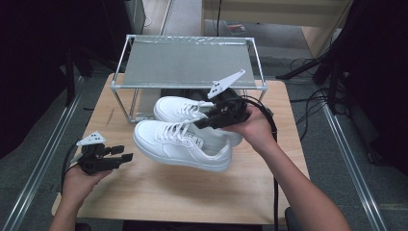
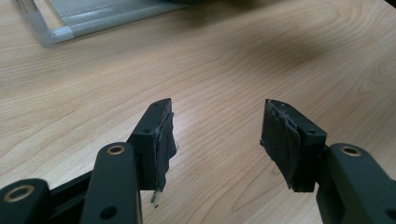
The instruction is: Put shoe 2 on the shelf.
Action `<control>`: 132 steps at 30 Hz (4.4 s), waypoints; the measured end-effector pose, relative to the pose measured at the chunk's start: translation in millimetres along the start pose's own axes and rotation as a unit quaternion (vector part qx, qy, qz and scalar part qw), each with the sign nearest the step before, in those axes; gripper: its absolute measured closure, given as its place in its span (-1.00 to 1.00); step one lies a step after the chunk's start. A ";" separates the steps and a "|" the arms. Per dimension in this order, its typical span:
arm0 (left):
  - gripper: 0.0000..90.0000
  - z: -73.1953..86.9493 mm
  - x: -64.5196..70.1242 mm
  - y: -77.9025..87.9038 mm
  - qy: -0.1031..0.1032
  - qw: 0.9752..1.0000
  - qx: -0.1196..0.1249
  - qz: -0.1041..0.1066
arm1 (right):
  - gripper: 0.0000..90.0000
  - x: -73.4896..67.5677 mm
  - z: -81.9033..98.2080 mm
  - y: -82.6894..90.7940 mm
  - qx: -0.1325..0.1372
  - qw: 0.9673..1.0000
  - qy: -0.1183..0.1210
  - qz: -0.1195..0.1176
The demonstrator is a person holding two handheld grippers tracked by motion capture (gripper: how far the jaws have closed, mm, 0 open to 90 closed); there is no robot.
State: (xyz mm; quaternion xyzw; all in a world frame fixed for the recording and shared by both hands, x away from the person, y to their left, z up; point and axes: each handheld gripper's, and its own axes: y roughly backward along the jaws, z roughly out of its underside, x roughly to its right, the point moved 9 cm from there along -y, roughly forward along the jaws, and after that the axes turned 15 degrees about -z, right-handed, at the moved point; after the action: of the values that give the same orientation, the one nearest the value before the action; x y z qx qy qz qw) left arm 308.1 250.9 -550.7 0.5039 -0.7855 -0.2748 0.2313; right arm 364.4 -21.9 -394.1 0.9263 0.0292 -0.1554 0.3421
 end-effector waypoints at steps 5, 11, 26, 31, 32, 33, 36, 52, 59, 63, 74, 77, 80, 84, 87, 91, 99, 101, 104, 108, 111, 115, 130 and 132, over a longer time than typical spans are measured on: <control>-0.02 -0.1 -0.3 0.3 0.000 1.000 0.001 0.000 | 0.69 -2.4 -13.2 3.4 0.006 1.000 0.001 -0.005; -0.02 0.3 -1.8 1.6 0.003 1.000 0.000 0.001 | 0.69 -8.2 -31.4 12.6 0.025 0.999 -0.001 -0.023; -0.03 0.8 -0.7 1.6 -0.001 1.000 -0.001 0.006 | 0.69 7.6 -80.2 39.6 0.057 0.997 -0.037 0.039; -0.03 0.6 -0.3 1.4 -0.002 1.000 -0.001 0.010 | 0.69 25.0 -91.5 43.3 0.063 0.995 -0.047 0.056; -0.03 0.5 -0.3 0.4 -0.002 1.000 0.000 0.009 | 0.69 28.6 -93.6 44.1 0.065 0.995 -0.049 0.061; -0.03 0.7 0.0 0.2 -0.001 1.000 -0.001 0.011 | 0.69 32.7 -95.9 45.2 0.068 0.994 -0.054 0.067; -0.03 0.8 1.6 -0.3 -0.005 1.000 -0.003 0.014 | 0.69 47.4 -102.6 47.9 0.074 0.990 -0.077 0.086; -0.03 -1.5 10.0 -3.5 -0.021 0.999 0.001 0.025 | 0.69 122.2 -122.4 62.6 0.095 0.968 -0.162 0.165; -0.03 -2.5 13.2 -5.2 -0.021 0.999 -0.001 0.032 | 0.69 148.0 -136.5 63.1 0.089 0.953 -0.197 0.213; -0.03 -3.4 15.6 -5.6 -0.024 0.999 0.001 0.038 | 0.69 159.7 -145.9 55.4 0.093 0.937 -0.217 0.256; -0.03 -7.5 19.1 -7.1 -0.033 0.998 0.004 0.050 | 0.68 178.5 -164.7 41.2 0.163 0.893 -0.287 0.305; -0.03 -7.7 21.6 -9.3 -0.041 0.998 0.001 0.055 | 0.68 177.9 -167.6 33.6 0.174 0.883 -0.303 0.315; -0.03 -8.2 21.8 -11.0 -0.045 0.997 0.002 0.054 | 0.68 178.6 -168.5 29.0 0.176 0.875 -0.306 0.331; -0.03 -11.9 22.8 -12.2 -0.044 0.997 0.005 0.060 | 0.68 180.8 -166.4 22.4 0.179 0.871 -0.318 0.331; -0.03 -12.6 23.9 -14.8 -0.048 0.997 0.003 0.063 | 0.67 182.1 -162.9 18.0 0.176 0.865 -0.327 0.337; -0.02 -13.7 23.3 -16.3 -0.048 0.997 0.004 0.062 | 0.65 183.1 -160.8 12.6 0.187 0.862 -0.329 0.338; -0.02 -15.2 27.0 -18.5 -0.056 0.996 0.000 0.069 | 0.47 180.6 -159.7 13.0 0.184 0.864 -0.326 0.337; -0.02 -15.9 27.9 -19.2 -0.054 0.996 0.001 0.069 | 0.44 180.0 -159.5 12.3 0.183 0.866 -0.319 0.338; -0.02 -16.5 28.2 -19.9 -0.057 0.996 0.002 0.068 | 0.40 179.8 -158.5 12.2 0.181 0.871 -0.307 0.338; -0.02 -16.1 28.8 -20.5 -0.059 0.996 0.000 0.068 | 0.35 179.1 -157.3 12.0 0.173 0.878 -0.296 0.333; -0.02 -15.9 29.0 -20.9 -0.060 0.996 -0.001 0.069 | 0.32 178.6 -157.0 12.2 0.172 0.881 -0.291 0.331; -0.02 -15.9 28.8 -21.0 -0.059 0.996 0.000 0.069 | 0.24 177.5 -156.7 13.0 0.169 0.885 -0.288 0.325; -0.03 -15.2 31.1 -23.9 -0.065 0.995 -0.008 0.071 | 0.13 163.9 -148.6 22.9 0.152 0.922 -0.237 0.267; -0.03 -15.2 31.4 -24.8 -0.064 0.995 -0.009 0.070 | 0.12 159.8 -147.6 26.9 0.150 0.926 -0.225 0.263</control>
State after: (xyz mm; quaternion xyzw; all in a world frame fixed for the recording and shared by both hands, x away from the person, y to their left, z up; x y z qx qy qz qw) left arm 322.2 210.6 -553.2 0.4268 -0.8298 -0.2966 0.2034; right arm 560.1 44.1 -320.5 0.8818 -0.3172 -0.2667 0.2251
